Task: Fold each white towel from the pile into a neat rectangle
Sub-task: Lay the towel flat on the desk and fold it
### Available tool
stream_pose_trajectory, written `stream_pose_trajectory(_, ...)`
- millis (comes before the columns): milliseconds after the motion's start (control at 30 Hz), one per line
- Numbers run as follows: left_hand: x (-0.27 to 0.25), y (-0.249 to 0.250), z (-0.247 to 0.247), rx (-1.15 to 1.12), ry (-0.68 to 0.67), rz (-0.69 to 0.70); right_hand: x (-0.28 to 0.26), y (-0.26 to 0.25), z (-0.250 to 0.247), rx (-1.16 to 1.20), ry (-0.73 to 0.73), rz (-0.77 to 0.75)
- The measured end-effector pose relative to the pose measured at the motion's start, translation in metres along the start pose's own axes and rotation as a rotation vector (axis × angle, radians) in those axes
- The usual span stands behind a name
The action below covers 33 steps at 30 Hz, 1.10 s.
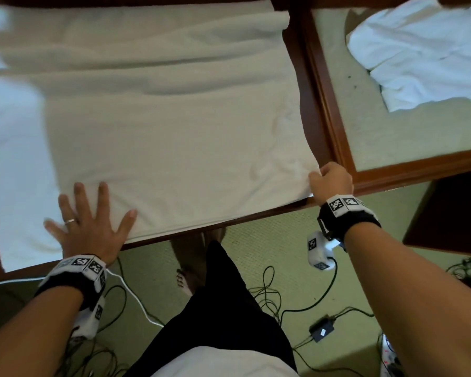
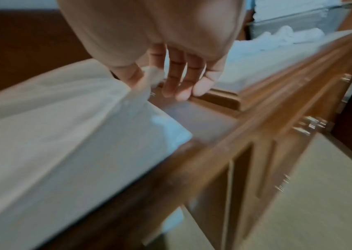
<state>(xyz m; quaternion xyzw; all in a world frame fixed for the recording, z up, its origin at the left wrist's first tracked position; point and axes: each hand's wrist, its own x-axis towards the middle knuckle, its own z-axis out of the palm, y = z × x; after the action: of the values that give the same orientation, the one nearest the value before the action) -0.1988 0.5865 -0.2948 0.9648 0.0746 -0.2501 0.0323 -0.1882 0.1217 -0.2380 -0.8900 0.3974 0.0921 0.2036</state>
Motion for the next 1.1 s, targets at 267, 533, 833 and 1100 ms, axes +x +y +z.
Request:
stream_pose_trajectory(267,-0.003,0.005,-0.001,0.008,0.032,-0.023,-0.067,-0.127,0.002,0.362,-0.035,-0.551)
stream_pose_trajectory(533,0.0,0.004,-0.002,-0.023,0.034,-0.013,-0.046,-0.032,0.035,-0.129,-0.211,-0.44)
stream_pose_trajectory(833,-0.013,-0.016,-0.001,-0.106,0.092,-0.031,-0.047,0.043,0.022,-0.503,-0.142,-0.358)
stream_pose_trajectory(1100,-0.017,-0.033,0.009,-0.05,0.005,-0.085,-0.088,-0.095,0.068,-0.25,-0.004,-0.839)
